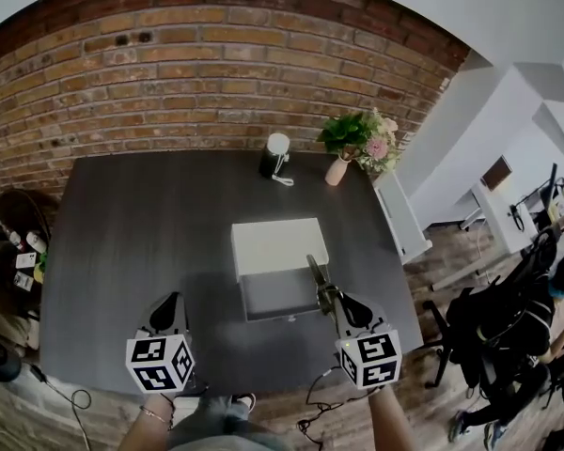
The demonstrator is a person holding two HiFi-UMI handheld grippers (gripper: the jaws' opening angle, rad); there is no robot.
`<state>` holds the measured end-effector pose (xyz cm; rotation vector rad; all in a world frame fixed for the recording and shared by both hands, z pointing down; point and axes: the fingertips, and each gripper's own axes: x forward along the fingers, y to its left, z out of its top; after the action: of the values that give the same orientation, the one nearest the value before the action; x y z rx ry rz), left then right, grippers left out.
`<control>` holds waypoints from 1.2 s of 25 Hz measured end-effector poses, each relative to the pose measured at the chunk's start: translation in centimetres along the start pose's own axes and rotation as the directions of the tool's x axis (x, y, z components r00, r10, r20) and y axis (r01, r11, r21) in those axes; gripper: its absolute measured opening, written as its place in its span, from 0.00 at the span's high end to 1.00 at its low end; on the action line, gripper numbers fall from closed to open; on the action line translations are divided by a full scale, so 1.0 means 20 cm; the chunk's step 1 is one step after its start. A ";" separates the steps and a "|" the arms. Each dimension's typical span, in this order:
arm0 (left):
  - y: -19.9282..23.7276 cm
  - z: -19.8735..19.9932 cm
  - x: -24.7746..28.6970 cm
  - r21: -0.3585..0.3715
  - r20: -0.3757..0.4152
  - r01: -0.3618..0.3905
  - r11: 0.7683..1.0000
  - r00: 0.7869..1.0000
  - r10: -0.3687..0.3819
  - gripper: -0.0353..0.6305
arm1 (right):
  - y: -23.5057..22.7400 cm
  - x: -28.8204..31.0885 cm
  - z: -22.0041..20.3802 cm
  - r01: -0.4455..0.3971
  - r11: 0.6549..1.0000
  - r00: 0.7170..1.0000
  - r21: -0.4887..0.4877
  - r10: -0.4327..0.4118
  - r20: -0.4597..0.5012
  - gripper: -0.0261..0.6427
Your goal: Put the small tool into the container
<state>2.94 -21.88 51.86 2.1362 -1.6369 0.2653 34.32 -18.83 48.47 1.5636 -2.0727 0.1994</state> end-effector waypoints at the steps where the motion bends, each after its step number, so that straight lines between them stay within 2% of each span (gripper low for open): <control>1: 0.01 -0.01 -0.01 -0.001 -0.002 -0.005 1.000 1.000 0.005 0.94 | 0.02 0.01 0.00 -0.021 0.999 1.000 -0.032 0.020 -0.009 0.94; 5: 0.05 -0.04 -0.02 -0.004 -0.005 -0.027 1.000 1.000 0.027 0.94 | 0.07 0.08 0.01 -0.104 0.980 0.994 -0.170 0.099 -0.041 0.94; 9: 0.08 -0.07 -0.01 -0.008 -0.011 -0.049 0.999 0.999 0.049 0.94 | 0.13 0.13 0.04 -0.197 0.943 0.980 -0.269 0.188 -0.057 0.94; 16: 0.12 -0.11 0.02 -0.018 -0.027 -0.078 0.997 0.997 0.077 0.94 | 0.20 0.22 0.03 -0.294 0.827 0.955 -0.480 0.274 -0.112 0.94; 19: 0.14 -0.12 0.03 -0.025 -0.031 -0.093 0.995 0.995 0.092 0.94 | 0.24 0.26 0.00 -0.342 0.780 0.937 -0.524 0.321 -0.134 0.94; 26: 0.20 -0.13 0.06 -0.037 -0.034 -0.122 0.992 0.992 0.121 0.94 | 0.30 0.38 -0.06 -0.422 0.701 0.902 -0.575 0.388 -0.189 0.94; 30: 0.22 -0.13 0.07 -0.035 -0.035 -0.124 0.992 0.992 0.122 0.94 | 0.33 0.41 -0.09 -0.458 0.637 0.882 -0.620 0.411 -0.229 0.94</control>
<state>-0.55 -22.80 55.68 1.9964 -1.7436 0.3039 27.16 -22.96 55.38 0.6007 -2.1000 -0.2969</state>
